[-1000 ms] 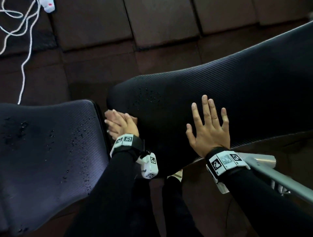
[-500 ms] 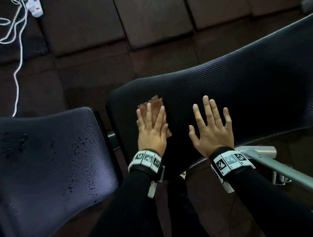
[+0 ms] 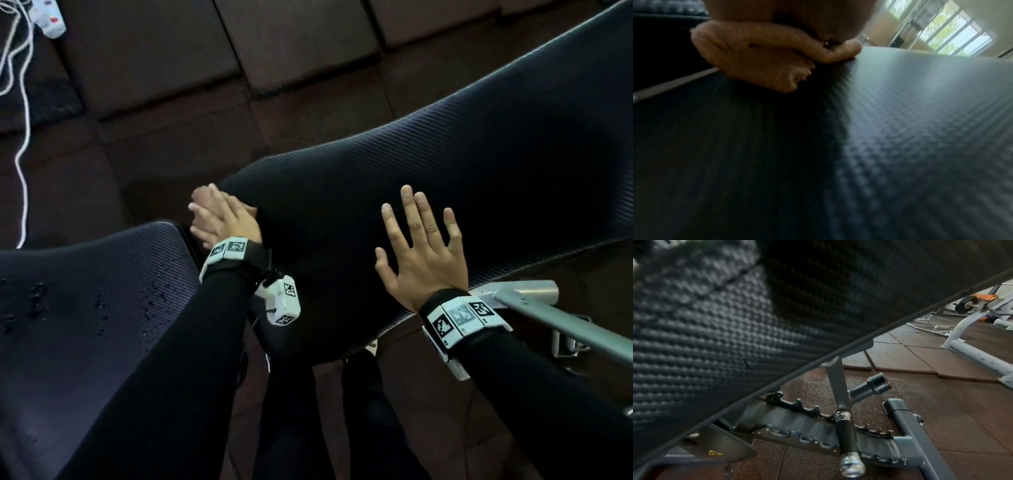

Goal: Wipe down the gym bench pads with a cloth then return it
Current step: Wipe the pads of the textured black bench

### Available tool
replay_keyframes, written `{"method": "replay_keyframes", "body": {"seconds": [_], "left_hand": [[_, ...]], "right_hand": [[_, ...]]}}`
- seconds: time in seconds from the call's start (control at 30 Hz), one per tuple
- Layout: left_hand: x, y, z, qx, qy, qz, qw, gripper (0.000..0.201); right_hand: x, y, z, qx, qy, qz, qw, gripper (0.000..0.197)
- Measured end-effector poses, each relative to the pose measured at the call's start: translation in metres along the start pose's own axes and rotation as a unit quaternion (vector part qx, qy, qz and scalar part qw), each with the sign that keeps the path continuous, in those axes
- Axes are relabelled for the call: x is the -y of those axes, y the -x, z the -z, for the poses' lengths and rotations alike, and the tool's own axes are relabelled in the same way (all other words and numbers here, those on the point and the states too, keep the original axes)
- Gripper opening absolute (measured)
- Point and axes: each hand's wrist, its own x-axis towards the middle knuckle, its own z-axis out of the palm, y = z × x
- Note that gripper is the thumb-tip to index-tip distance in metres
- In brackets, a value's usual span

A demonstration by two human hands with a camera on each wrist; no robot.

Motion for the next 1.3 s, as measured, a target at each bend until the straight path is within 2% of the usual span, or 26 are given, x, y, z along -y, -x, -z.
{"method": "replay_keyframes", "body": {"seconds": [0.1,0.17,0.27,0.33,0.43,0.5,0.6,0.7,0.8,0.9,1.0,1.07,1.17,1.3], "left_hand": [[-0.028,0.007,-0.005,-0.004,-0.023,-0.057,0.998,0.056],[-0.039,0.029,-0.016,0.038,-0.028,-0.150,0.988,0.056],[-0.024,0.075,-0.024,0.082,-0.037,-0.311,0.946,0.058],[-0.001,0.094,-0.027,0.090,-0.017,-0.358,0.929,0.056],[0.026,0.095,-0.027,0.089,0.005,-0.348,0.933,0.057],[0.026,0.084,-0.024,0.078,0.007,-0.334,0.939,0.060],[0.007,0.056,-0.017,0.050,-0.014,-0.305,0.951,0.059],[-0.024,0.032,-0.008,0.027,-0.016,-0.307,0.951,0.054],[-0.061,0.014,-0.001,0.031,-0.021,-0.308,0.951,0.047],[-0.100,0.003,0.001,0.060,-0.084,-0.362,0.926,0.041],[-0.134,0.011,-0.004,0.117,-0.090,-0.416,0.897,0.040],[-0.148,0.020,-0.008,0.131,-0.086,-0.451,0.879,0.042],[-0.150,0.021,-0.004,0.134,-0.079,-0.459,0.875,0.044],[-0.126,0.004,0.007,0.124,-0.079,-0.478,0.866,0.046]], "right_hand": [[0.000,0.000,-0.002,-0.009,-0.002,0.001,1.000,0.064],[0.001,0.000,-0.001,-0.009,-0.002,0.000,1.000,0.064],[0.001,0.000,0.001,-0.009,-0.004,0.000,1.000,0.064],[0.000,0.000,0.002,-0.010,-0.004,0.002,1.000,0.063],[-0.001,-0.001,0.003,-0.007,0.001,0.005,1.000,0.062],[-0.001,-0.001,0.003,-0.007,0.008,0.008,1.000,0.063],[-0.001,0.000,0.002,-0.013,0.013,0.008,1.000,0.066],[0.000,-0.001,0.002,-0.016,0.012,0.008,1.000,0.067],[0.000,-0.001,0.003,-0.016,0.012,0.008,1.000,0.068],[-0.001,-0.001,0.003,-0.017,0.010,0.007,1.000,0.068],[0.000,-0.001,0.004,-0.015,0.006,0.002,1.000,0.068],[0.000,-0.001,0.005,-0.014,-0.001,0.000,1.000,0.068],[0.000,-0.001,0.007,-0.015,-0.007,-0.002,1.000,0.068],[0.000,-0.002,0.007,-0.016,-0.007,0.000,1.000,0.067]]}}
